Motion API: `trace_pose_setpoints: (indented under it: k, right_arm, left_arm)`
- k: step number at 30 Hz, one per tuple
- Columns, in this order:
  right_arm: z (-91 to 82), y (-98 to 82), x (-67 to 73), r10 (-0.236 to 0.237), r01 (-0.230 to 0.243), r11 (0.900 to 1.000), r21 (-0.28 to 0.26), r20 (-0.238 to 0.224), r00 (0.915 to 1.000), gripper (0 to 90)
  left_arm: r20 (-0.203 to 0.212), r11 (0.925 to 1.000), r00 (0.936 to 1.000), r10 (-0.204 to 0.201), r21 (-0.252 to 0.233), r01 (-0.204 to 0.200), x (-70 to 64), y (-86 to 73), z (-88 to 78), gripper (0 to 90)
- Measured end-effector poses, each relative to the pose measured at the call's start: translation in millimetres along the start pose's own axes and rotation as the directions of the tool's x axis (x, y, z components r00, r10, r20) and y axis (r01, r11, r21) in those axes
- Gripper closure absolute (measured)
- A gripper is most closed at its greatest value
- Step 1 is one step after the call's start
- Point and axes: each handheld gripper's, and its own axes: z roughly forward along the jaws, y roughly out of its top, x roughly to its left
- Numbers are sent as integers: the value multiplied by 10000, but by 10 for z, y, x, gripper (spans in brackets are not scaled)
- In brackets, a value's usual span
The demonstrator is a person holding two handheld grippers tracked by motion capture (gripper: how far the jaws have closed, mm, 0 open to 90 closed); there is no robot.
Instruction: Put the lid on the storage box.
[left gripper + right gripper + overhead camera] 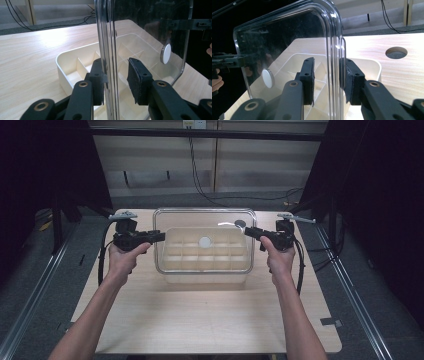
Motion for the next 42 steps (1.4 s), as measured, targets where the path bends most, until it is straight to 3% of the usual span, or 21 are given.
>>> trace_pose_setpoints:
  k: [26,42]
  right_arm:
    - [232,33,-160,126,-148,9985,521,425,9990,615]
    - [366,-2,-257,450,-503,9960,739,711,9964,601]
  left_arm:
    - [-36,9979,9982,-597,246,598,182,-9,217,633]
    - [42,9912,9921,-1254,430,1251,361,-64,388,613]
